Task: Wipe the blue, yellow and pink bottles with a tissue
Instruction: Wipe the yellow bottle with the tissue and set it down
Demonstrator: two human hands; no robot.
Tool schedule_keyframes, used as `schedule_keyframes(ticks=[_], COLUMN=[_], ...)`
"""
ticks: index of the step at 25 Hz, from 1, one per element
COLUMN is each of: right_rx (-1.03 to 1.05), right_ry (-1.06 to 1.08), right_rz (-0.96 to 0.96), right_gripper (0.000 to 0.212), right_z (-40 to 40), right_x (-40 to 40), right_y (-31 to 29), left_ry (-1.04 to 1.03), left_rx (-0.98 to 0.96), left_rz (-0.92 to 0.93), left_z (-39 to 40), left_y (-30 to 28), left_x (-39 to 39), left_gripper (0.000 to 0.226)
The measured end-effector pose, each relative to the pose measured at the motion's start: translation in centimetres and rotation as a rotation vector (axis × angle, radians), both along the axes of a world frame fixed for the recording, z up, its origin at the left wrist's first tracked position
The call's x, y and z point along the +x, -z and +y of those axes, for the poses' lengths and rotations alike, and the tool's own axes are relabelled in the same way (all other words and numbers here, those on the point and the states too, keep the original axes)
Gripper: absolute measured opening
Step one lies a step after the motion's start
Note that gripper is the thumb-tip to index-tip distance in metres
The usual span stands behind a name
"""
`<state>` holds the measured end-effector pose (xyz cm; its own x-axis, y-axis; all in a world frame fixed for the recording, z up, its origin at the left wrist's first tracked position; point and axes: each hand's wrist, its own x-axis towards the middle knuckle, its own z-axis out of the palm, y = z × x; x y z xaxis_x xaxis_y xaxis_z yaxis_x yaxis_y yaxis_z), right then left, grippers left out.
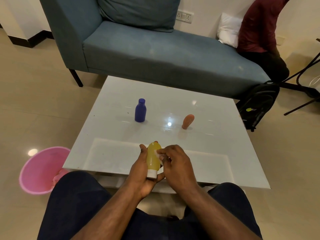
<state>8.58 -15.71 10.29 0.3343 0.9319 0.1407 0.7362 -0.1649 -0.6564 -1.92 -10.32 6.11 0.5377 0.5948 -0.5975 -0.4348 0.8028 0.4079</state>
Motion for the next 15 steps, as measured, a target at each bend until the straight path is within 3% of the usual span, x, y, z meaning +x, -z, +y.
schedule_keyframes(ticks=[2,6,11,15], right_rx=[-0.021,-0.042,-0.066,-0.082], right_ry=[-0.003,-0.251,-0.078,-0.315], right_rz=[-0.035,-0.160,-0.146,-0.268], right_gripper=[0.023,0.031,0.028,0.029], right_z=[-0.1,-2.5,0.2,-2.3], right_x=[-0.9,-2.7,-1.0,-3.2], right_y=[0.0,-0.2,-0.1,-0.6], left_ry=[-0.005,-0.019,0.016,-0.004], left_rx=[-0.004,0.018,0.004,-0.009], left_rz=[-0.008,-0.002,-0.017,0.021], left_z=[0.0,0.1,-0.1,0.1], left_y=[-0.1,0.1,-0.1,0.1], left_x=[-0.1,-0.5,-0.2,-0.7], left_gripper=[0.055,0.052,0.056,0.071])
